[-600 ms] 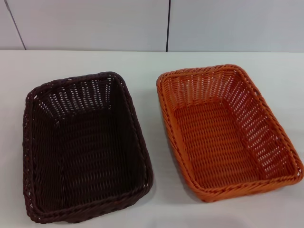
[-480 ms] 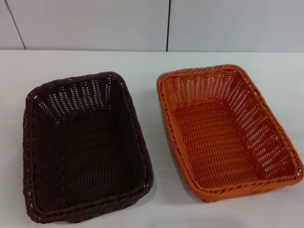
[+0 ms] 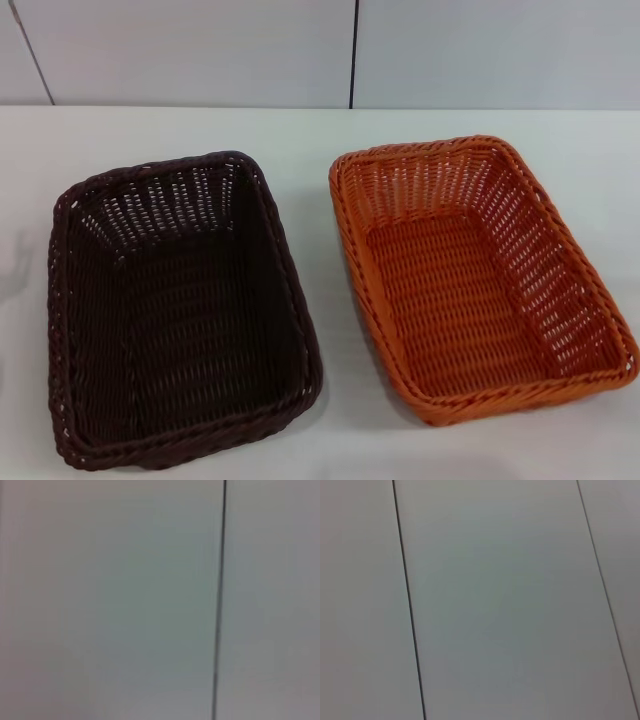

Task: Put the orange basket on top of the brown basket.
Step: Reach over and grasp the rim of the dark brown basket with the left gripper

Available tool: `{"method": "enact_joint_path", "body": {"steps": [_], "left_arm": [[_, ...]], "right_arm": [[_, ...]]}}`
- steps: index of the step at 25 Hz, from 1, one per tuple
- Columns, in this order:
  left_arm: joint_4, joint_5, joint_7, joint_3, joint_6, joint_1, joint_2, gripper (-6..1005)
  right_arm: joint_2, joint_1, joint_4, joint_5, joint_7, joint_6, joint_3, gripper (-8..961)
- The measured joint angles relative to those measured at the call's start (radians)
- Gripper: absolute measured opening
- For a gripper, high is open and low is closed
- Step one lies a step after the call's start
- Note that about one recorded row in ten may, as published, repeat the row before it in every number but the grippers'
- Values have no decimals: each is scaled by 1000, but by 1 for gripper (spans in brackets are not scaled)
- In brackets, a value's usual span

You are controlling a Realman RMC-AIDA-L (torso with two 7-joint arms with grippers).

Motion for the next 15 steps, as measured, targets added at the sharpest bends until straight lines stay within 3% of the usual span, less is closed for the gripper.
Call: {"method": "enact_joint_path", "body": {"steps": [1,2,3,5,6,7,8,9,10,11,12,13,15], "left_arm": [[0,0,0,0,0,0,0,783],[-154,36,16,-39,-127,36,49,782],[-189,45,19,-53,-163,45,58,782],[-417,117,28,-156,-424,100,99,781],[-619,189,31,-266,-675,145,102,781],[-619,189,31,-266,-675,145,102,781],[-779,269,44,-362,-935,172,72,781],[-779,269,44,-362,-935,172,72,781],[-907,325,89,-452,-1185,184,15,782],[-907,325,89,-452,-1185,184,15,782],[-962,335,125,-500,-1294,183,-19,782],[-1024,344,179,-562,-1448,176,-70,781],[-1098,344,229,-629,-1659,153,-114,780]], "right_arm": [[0,0,0,0,0,0,0,810],[0,0,-2,0,0,-2,0,810],[0,0,-3,0,0,-6,-1,810],[0,2,-11,0,0,-18,-8,810],[0,3,-13,0,0,-22,-10,810],[0,5,-14,0,0,-27,-12,810],[0,7,-14,0,0,-31,-15,809],[0,8,-15,0,0,-34,-17,809],[0,9,-16,0,0,-36,-21,809],[0,9,-16,0,0,-36,-21,809],[-1,10,-17,0,0,-38,-23,809],[-1,11,-18,-1,0,-39,-24,809],[-2,12,-26,-4,0,-47,-28,809]]}}
